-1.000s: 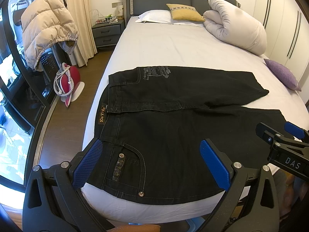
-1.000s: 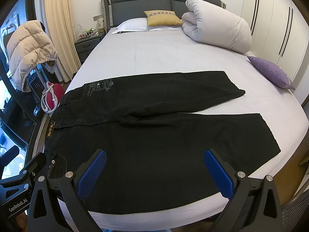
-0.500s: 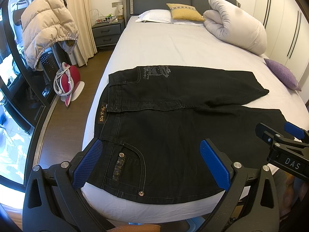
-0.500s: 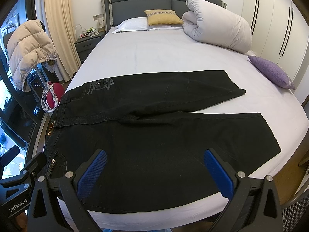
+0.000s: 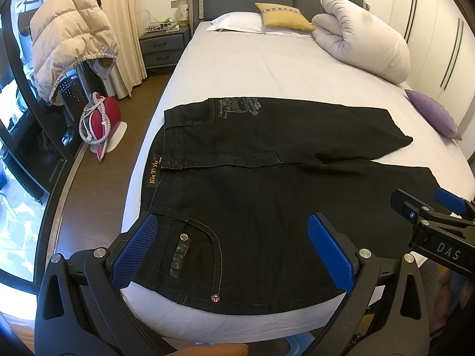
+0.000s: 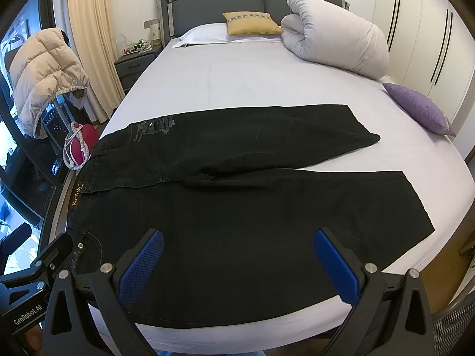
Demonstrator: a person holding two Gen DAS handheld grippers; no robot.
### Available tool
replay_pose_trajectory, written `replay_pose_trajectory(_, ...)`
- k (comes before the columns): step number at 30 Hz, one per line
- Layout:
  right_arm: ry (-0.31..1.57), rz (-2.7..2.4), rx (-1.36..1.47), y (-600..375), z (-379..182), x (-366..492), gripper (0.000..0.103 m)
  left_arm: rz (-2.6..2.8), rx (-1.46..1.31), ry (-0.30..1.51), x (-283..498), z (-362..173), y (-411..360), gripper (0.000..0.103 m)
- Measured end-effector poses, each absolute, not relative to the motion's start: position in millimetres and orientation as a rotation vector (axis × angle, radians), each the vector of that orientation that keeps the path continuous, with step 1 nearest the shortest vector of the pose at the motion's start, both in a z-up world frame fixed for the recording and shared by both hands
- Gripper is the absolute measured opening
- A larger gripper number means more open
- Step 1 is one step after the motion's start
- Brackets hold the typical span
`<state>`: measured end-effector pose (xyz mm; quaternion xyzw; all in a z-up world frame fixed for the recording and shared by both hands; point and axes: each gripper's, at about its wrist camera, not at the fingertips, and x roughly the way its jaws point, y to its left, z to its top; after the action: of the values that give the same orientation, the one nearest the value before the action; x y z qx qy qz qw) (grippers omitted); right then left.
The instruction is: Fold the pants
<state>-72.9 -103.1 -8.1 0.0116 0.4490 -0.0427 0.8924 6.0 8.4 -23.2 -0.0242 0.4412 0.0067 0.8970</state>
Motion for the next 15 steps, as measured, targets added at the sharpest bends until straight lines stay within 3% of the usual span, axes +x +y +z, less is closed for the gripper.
replay_pose_trajectory(15,0.970,-0.078,0.037,-114.2,-18.5,-45.8,0.103,-0.074,-0.068,0.929,42.4,-43.1,25.2,0.103)
